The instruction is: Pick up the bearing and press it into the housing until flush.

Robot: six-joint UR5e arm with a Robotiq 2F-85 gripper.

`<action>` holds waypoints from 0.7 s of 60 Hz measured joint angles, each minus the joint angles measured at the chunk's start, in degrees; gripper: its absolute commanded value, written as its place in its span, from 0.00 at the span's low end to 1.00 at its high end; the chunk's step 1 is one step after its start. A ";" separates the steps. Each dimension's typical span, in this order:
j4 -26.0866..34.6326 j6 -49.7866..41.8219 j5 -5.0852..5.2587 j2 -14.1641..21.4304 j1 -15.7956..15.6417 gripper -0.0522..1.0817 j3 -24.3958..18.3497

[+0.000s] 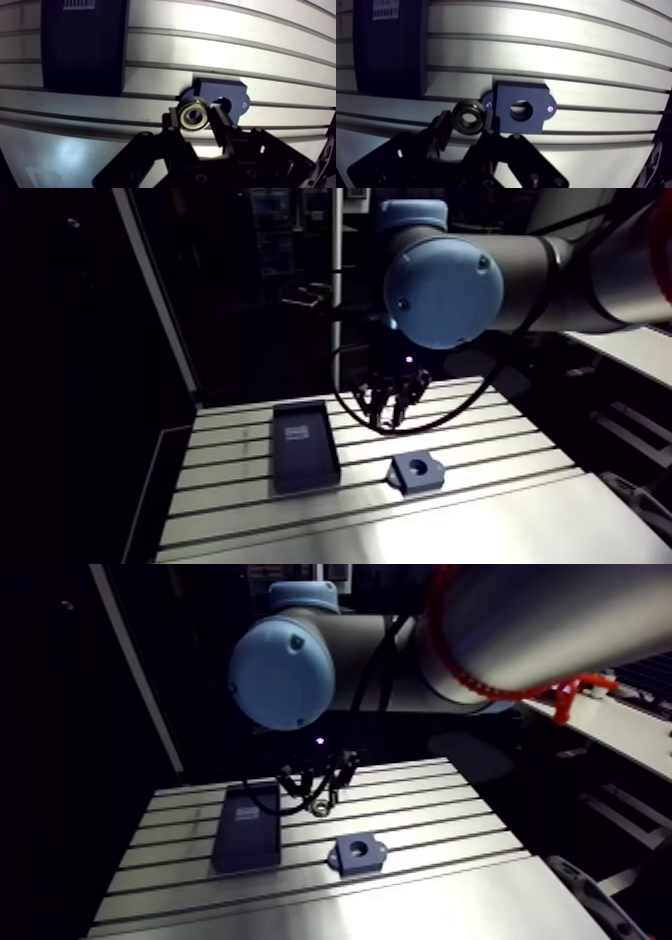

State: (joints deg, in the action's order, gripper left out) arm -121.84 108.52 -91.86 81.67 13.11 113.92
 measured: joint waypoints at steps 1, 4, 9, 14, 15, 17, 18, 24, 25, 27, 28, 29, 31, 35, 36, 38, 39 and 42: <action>0.00 0.04 -0.01 0.05 0.09 0.56 0.09; -0.05 0.16 -0.10 0.25 0.43 0.57 0.38; -0.15 0.50 -0.31 0.59 1.02 0.59 0.89; -0.31 0.93 -0.50 0.89 1.69 0.59 1.39; -0.33 1.03 -0.52 0.94 1.85 0.59 1.49; -0.37 1.18 -0.56 1.02 2.13 0.59 1.66; -0.39 1.26 -0.58 1.05 2.26 0.59 1.75; -0.48 1.62 -0.67 1.22 3.11 0.59 2.29; -0.49 1.66 -0.68 1.24 3.24 0.59 2.37; -0.50 1.74 -0.69 1.27 3.51 0.59 2.55; -0.50 1.80 -0.69 1.29 3.65 0.59 2.65; -0.51 1.87 -0.70 1.30 3.78 0.59 2.73; -0.53 2.03 -0.71 1.32 4.03 0.59 2.91; -0.57 2.51 -0.72 1.38 4.60 0.59 3.33; -0.59 2.62 -0.72 1.40 4.75 0.59 3.43; -0.67 2.86 -0.73 1.46 5.06 0.59 3.63; -0.71 2.96 -0.73 1.48 5.21 0.59 3.74; -0.94 3.30 -0.72 1.59 5.70 0.59 4.07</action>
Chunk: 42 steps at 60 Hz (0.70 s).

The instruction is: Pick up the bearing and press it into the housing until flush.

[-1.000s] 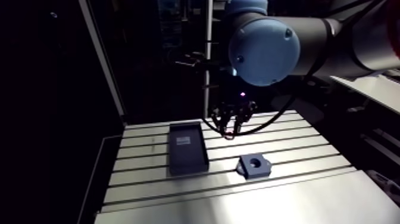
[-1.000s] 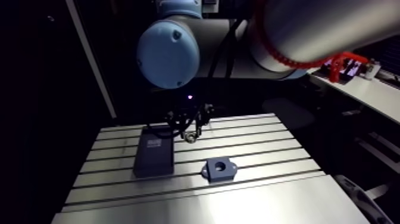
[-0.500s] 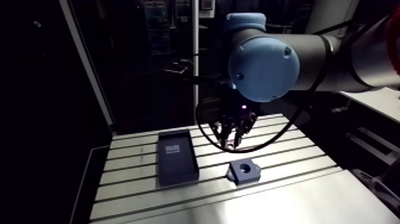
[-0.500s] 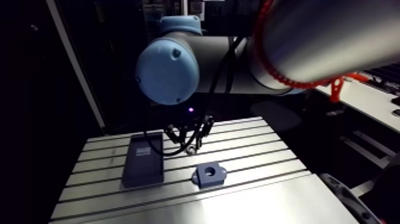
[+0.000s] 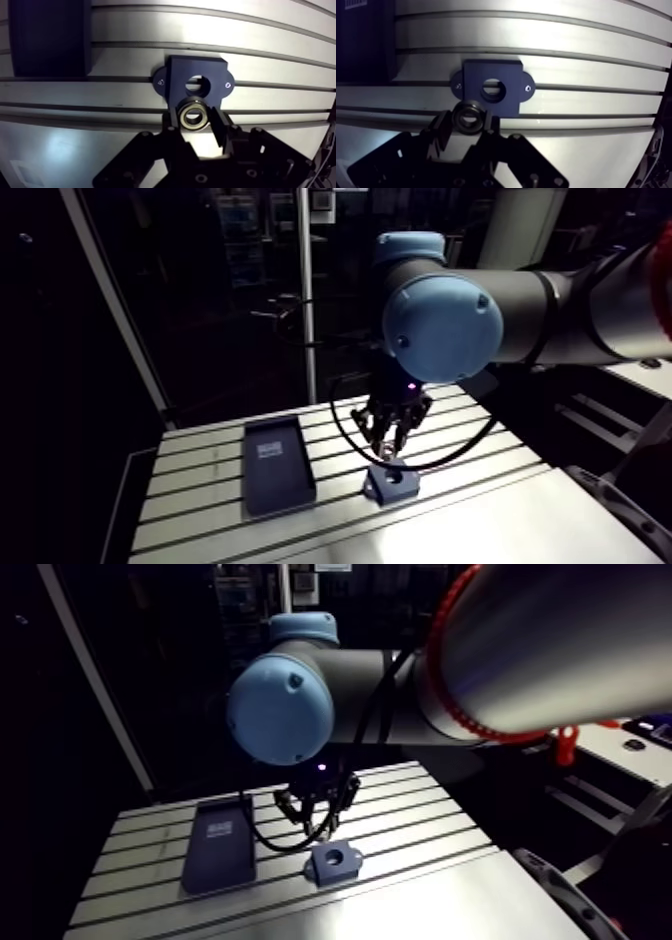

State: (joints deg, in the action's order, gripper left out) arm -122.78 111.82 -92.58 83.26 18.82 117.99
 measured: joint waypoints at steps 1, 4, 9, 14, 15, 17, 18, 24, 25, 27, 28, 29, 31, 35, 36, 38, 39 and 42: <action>-0.11 0.12 0.00 0.04 0.16 0.59 0.12; -0.49 0.39 0.03 0.15 0.59 0.59 0.43; -1.33 0.75 0.07 0.33 1.25 0.59 0.97; -2.05 0.96 0.11 0.42 1.79 0.59 1.47; -2.20 0.98 0.12 0.43 1.90 0.59 1.58; -2.47 1.02 0.14 0.46 2.08 0.59 1.78; -2.62 1.04 0.15 0.47 2.17 0.59 1.88; -3.54 1.23 0.19 0.49 2.53 0.59 2.43; -3.71 1.30 0.20 0.49 2.58 0.59 2.52; -4.06 1.42 0.21 0.47 2.66 0.59 2.68; -4.22 1.50 0.22 0.45 2.68 0.59 2.75; -4.41 1.56 0.22 0.42 2.71 0.59 2.83; -4.76 1.68 0.24 0.36 2.76 0.59 2.97; -5.45 1.91 0.27 0.17 2.84 0.59 3.23; -5.61 1.95 0.28 0.11 2.86 0.59 3.28; -5.96 2.02 0.29 -0.01 2.89 0.59 3.40; -6.11 2.05 0.29 -0.06 2.90 0.59 3.46; -6.60 2.13 0.30 -0.23 2.93 0.59 3.62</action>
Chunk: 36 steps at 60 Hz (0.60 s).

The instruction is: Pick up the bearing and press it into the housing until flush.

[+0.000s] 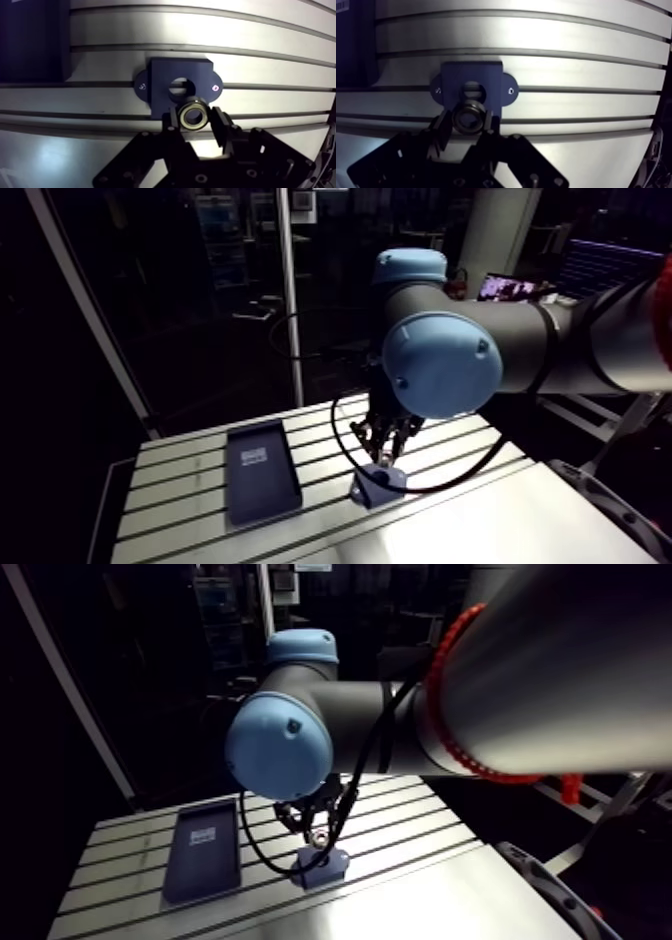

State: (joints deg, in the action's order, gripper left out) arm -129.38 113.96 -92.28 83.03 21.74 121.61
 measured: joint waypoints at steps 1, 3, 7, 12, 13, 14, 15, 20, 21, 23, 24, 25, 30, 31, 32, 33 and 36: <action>-0.17 0.01 0.00 -0.06 0.01 0.59 0.05; -0.48 0.04 0.00 -0.20 0.02 0.59 0.15; -1.02 0.06 0.00 -0.54 0.03 0.59 0.33; -1.72 0.07 -0.02 -0.99 0.04 0.59 0.56; -1.87 0.07 -0.02 -1.09 0.04 0.59 0.61; -2.00 0.06 -0.02 -1.17 0.05 0.59 0.66; -2.16 0.06 -0.03 -1.28 0.04 0.59 0.70; -2.95 0.04 -0.04 -1.74 0.06 0.59 0.94; -3.10 0.03 -0.04 -1.82 0.06 0.59 0.98; -3.41 0.03 -0.04 -1.99 0.05 0.59 1.04; -3.54 0.03 -0.04 -2.07 0.05 0.59 1.07; -3.69 0.02 -0.04 -2.16 0.06 0.59 1.10; -4.23 -0.02 -0.04 -2.55 0.06 0.59 1.21; -4.32 -0.03 -0.04 -2.64 0.06 0.59 1.23; -4.41 -0.04 -0.04 -2.72 0.06 0.59 1.24; -4.47 -0.05 -0.04 -2.78 0.06 0.59 1.25; -4.63 -0.10 -0.05 -3.02 0.06 0.59 1.28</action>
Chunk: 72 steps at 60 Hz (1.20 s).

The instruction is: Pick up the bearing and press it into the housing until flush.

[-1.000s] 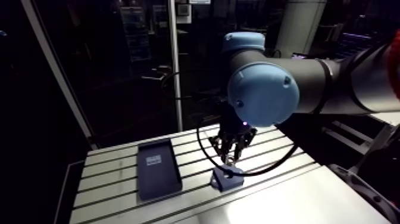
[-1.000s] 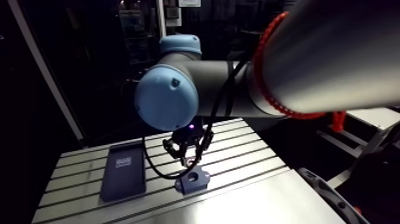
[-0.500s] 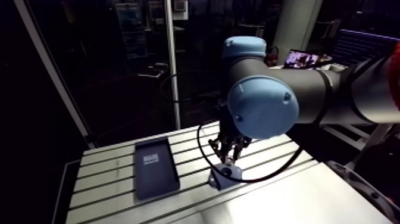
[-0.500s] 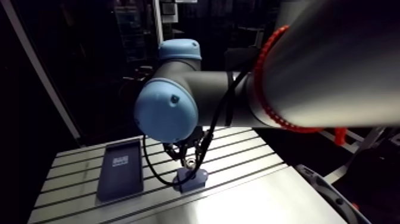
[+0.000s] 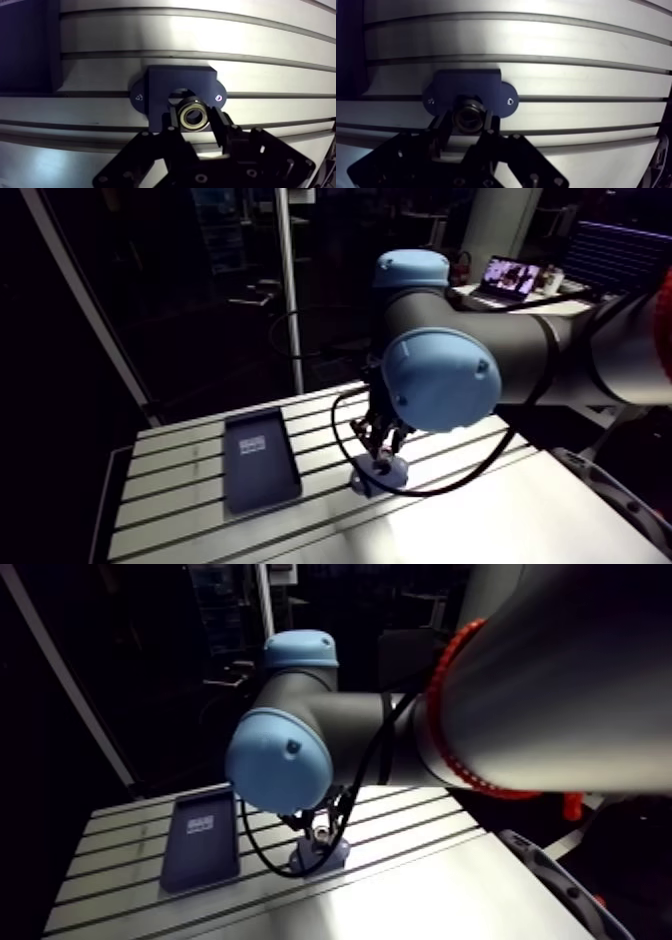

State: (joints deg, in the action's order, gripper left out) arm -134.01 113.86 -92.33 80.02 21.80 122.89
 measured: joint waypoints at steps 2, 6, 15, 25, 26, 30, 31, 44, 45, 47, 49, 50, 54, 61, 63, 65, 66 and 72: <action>-0.07 -0.02 0.00 -0.16 0.00 0.59 0.00; -0.19 -0.07 0.00 -0.42 0.00 0.59 0.01; -0.29 -0.19 0.00 -0.76 -0.01 0.59 0.07; -0.35 -0.36 0.00 -1.05 -0.08 0.59 0.09; -0.35 -0.39 0.00 -1.09 -0.09 0.59 0.09; -0.38 -0.50 0.00 -1.28 -0.12 0.59 0.08; -0.38 -0.52 0.00 -1.33 -0.12 0.59 0.07; -0.41 -0.72 0.00 -1.81 -0.17 0.59 0.01; -0.41 -0.73 0.00 -1.84 -0.17 0.59 0.00; -0.42 -0.75 0.00 -1.88 -0.17 0.59 -0.02; -0.42 -0.76 0.01 -1.94 -0.17 0.59 -0.04; -0.42 -0.76 0.00 -1.96 -0.17 0.59 -0.05; -0.42 -0.77 0.01 -2.04 -0.17 0.59 -0.08; -0.42 -0.81 0.00 -2.14 -0.17 0.59 -0.11; -0.42 -0.82 0.00 -2.17 -0.17 0.59 -0.12; -0.42 -0.83 0.00 -2.19 -0.18 0.59 -0.13; -0.42 -0.83 0.00 -2.19 -0.18 0.59 -0.13; -0.42 -0.83 0.00 -2.19 -0.22 0.59 -0.14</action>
State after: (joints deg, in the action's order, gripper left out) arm -134.43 113.03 -92.33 77.83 21.58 122.75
